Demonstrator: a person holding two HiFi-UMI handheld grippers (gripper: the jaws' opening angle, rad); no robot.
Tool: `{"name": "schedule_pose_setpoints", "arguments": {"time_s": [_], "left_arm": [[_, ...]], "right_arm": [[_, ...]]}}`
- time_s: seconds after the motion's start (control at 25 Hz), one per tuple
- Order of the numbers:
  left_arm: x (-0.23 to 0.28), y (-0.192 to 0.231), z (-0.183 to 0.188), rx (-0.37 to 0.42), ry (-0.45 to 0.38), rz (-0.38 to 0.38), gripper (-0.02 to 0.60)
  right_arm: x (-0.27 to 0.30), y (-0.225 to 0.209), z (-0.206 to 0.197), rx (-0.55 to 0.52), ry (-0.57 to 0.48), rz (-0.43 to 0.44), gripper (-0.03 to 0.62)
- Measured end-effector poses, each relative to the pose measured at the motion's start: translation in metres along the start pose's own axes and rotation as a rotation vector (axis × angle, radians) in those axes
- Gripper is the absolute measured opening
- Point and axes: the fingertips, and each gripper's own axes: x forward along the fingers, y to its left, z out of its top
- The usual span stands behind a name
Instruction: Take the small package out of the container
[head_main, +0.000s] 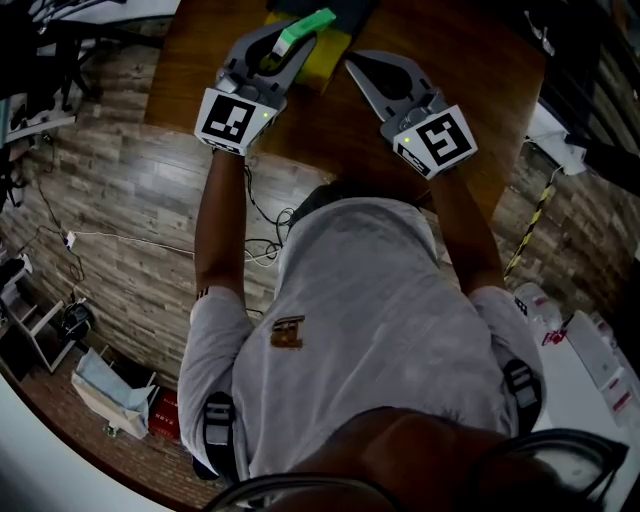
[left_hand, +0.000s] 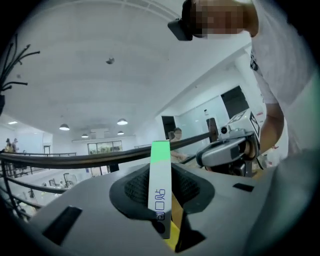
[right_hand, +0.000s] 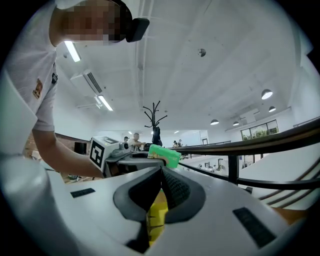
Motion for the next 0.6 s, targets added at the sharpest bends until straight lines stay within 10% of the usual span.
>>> {"name": "schedule_pose_setpoints", "arguments": {"time_s": [0.6], "left_arm": [[-0.052, -0.027, 0.057, -0.128, -0.257, 0.183, 0.106]], "right_arm": [[-0.016, 0.024, 0.029, -0.005, -0.072, 0.014, 0.032]]}}
